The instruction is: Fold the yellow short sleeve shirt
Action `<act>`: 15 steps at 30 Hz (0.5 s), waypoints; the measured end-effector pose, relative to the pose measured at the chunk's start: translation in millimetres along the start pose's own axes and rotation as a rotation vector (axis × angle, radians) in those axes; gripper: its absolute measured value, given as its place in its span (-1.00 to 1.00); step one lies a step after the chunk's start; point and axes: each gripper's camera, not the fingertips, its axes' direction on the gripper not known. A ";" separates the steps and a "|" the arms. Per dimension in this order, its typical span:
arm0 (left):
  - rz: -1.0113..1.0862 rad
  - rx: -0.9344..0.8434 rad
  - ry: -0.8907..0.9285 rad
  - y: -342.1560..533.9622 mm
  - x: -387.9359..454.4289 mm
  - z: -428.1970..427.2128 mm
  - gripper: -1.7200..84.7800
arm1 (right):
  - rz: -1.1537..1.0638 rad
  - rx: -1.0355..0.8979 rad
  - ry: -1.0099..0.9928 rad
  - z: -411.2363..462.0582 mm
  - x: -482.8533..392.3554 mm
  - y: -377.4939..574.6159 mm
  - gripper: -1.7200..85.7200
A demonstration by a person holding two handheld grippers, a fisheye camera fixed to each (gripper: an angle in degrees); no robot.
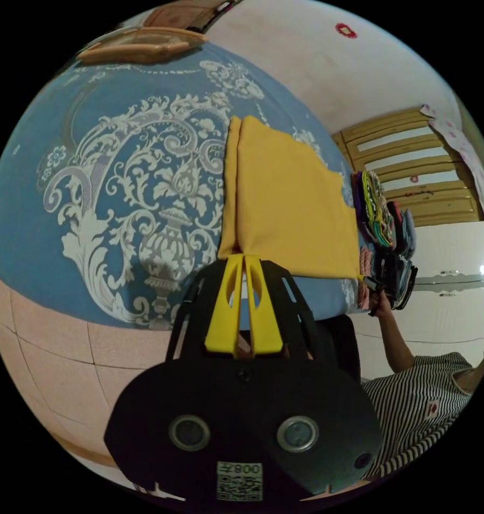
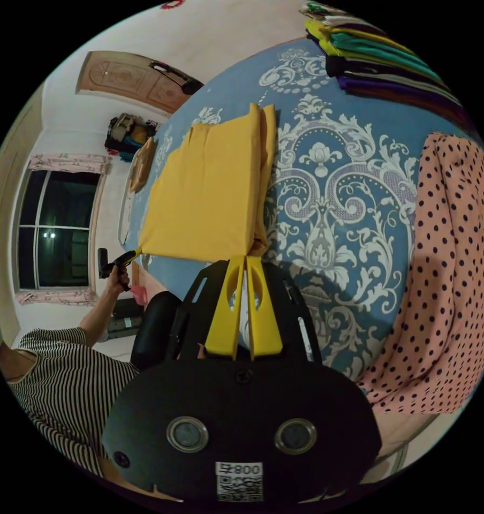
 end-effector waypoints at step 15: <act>0.091 0.123 -0.039 78.4 47.2 126.5 -0.88 | 0.073 -0.024 -0.063 3.0 79.6 6.6 -0.95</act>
